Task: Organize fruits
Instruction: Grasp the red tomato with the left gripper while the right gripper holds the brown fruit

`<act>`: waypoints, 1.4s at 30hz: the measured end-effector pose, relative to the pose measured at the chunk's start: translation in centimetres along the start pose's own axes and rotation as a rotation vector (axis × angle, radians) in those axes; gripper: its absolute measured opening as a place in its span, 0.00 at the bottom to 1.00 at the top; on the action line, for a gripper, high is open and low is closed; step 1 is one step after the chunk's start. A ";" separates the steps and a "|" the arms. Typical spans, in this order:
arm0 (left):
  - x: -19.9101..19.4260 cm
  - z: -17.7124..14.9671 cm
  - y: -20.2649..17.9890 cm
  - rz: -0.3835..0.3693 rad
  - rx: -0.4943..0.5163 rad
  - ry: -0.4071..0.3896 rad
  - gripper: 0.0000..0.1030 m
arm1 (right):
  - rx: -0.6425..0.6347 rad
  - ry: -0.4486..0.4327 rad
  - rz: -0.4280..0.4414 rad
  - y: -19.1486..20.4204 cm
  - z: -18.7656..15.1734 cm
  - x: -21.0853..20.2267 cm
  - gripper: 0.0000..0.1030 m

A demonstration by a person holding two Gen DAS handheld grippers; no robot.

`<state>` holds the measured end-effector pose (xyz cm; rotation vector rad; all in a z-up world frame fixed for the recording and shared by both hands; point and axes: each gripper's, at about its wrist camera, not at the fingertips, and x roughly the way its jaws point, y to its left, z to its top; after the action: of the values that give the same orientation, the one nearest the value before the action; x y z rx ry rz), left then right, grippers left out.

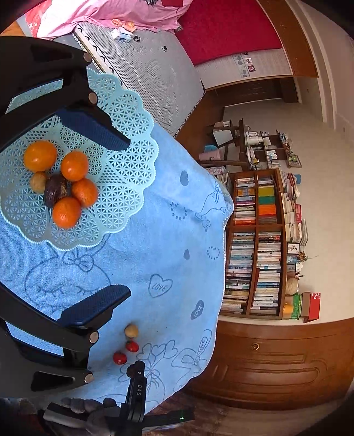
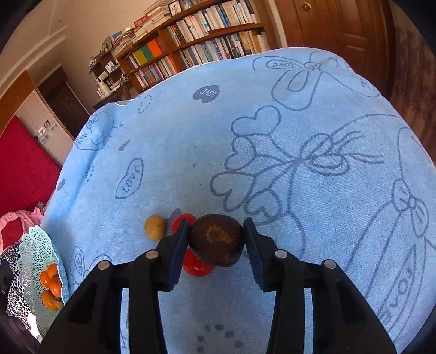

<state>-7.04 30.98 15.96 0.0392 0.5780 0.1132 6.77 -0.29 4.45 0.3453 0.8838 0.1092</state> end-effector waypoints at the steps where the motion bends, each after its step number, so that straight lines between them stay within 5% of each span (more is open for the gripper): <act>1: 0.2 -0.1 -0.7 -0.009 0.013 0.004 0.97 | -0.004 -0.012 -0.009 -0.5 -0.2 -0.5 0.40; 14: 4.1 -1.2 -10.8 -0.167 0.120 0.095 0.97 | -0.071 -0.126 -0.152 -6.1 -3.1 -4.3 0.40; 23: 7.4 -1.8 -18.7 -0.233 0.183 0.141 0.96 | -0.047 -0.118 -0.147 -8.0 -3.7 -3.8 0.40; 32: 12.5 -2.3 -23.5 -0.292 0.176 0.268 0.78 | -0.025 -0.119 -0.141 -8.2 -3.9 -3.6 0.40; 36: 14.0 -3.0 -24.6 -0.304 0.180 0.316 0.58 | -0.014 -0.117 -0.134 -8.4 -3.9 -3.5 0.40; 40: 14.4 -3.5 -24.9 -0.304 0.177 0.318 0.51 | -0.009 -0.115 -0.130 -8.5 -3.9 -3.4 0.40; 42: 14.3 -3.4 -24.5 -0.309 0.164 0.313 0.36 | -0.009 -0.115 -0.130 -8.4 -3.9 -3.4 0.40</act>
<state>5.32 8.31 3.67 0.0915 0.8976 -0.2329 1.22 -8.05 1.85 0.2819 0.7892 -0.0270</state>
